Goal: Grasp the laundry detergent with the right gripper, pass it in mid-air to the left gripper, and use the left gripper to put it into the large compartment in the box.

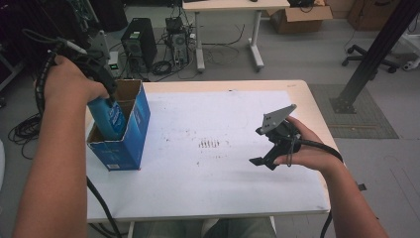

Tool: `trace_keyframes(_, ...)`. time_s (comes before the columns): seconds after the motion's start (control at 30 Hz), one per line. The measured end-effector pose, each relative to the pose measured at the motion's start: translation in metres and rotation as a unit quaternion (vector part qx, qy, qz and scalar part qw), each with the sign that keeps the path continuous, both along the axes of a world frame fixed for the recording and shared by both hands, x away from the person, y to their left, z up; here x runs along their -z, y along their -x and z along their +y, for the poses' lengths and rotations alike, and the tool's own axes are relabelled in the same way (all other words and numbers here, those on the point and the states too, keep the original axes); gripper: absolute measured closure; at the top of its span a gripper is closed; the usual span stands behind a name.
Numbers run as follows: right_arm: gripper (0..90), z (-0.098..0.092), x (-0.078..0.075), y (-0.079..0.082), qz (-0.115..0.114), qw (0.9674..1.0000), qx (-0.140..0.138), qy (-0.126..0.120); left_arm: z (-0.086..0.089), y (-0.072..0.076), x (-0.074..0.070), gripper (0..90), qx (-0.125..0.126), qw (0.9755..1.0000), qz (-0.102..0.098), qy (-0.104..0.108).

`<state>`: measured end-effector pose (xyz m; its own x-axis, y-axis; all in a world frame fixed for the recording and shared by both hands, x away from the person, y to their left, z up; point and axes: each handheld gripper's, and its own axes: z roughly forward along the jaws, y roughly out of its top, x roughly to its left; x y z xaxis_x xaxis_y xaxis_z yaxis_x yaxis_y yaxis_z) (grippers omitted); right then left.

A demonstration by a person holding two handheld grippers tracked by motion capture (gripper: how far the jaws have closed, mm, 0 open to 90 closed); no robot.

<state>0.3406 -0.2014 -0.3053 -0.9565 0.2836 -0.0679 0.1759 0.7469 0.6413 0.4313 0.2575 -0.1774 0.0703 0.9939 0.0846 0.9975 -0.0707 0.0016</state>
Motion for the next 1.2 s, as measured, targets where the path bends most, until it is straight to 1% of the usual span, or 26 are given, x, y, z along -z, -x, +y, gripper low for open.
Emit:
trace_keyframes(0.1, 2.3, 0.0, 0.0, 0.001, 0.0, 1.0, 0.001, 0.001, 0.002, -0.001, 0.008, 38.3, -0.001, 1.0, 0.002, 0.003)
trace_keyframes(0.33, 2.4, 0.0, 0.0, 0.001, 0.001, 1.0, 0.0, 0.002, 0.003, -0.003, 0.026, 38.3, 0.007, 0.9999, 0.008, -0.001)
trace_keyframes(0.47, 2.3, 0.001, 0.0, 0.001, 0.001, 1.0, -0.001, 0.002, 0.005, -0.004, 0.037, 38.3, 0.005, 0.9999, 0.013, 0.003)
trace_keyframes(0.73, 2.3, 0.001, 0.001, 0.001, 0.003, 1.0, -0.002, 0.001, 0.006, -0.007, 0.059, 38.3, 0.006, 0.9998, 0.02, 0.003)
trace_keyframes(0.77, 2.3, 0.001, 0.002, 0.001, 0.003, 1.0, -0.002, 0.001, 0.006, -0.007, 0.061, 38.3, 0.006, 0.9998, 0.019, 0.003)
trace_keyframes(1.07, 2.4, 0.003, 0.005, 0.001, 0.007, 1.0, -0.002, 0.001, 0.006, -0.01, 0.077, 38.3, 0.012, 0.9996, 0.026, 0.005)
trace_keyframes(1.1, 2.3, 0.003, 0.005, 0.001, 0.007, 1.0, -0.002, 0.001, 0.006, -0.01, 0.078, 38.3, 0.011, 0.9997, 0.019, 0.006)
trace_keyframes(1.2, 2.3, 0.002, 0.006, 0.0, 0.008, 1.0, -0.002, 0.001, 0.006, -0.011, 0.083, 38.3, 0.013, 0.9996, 0.024, 0.003)
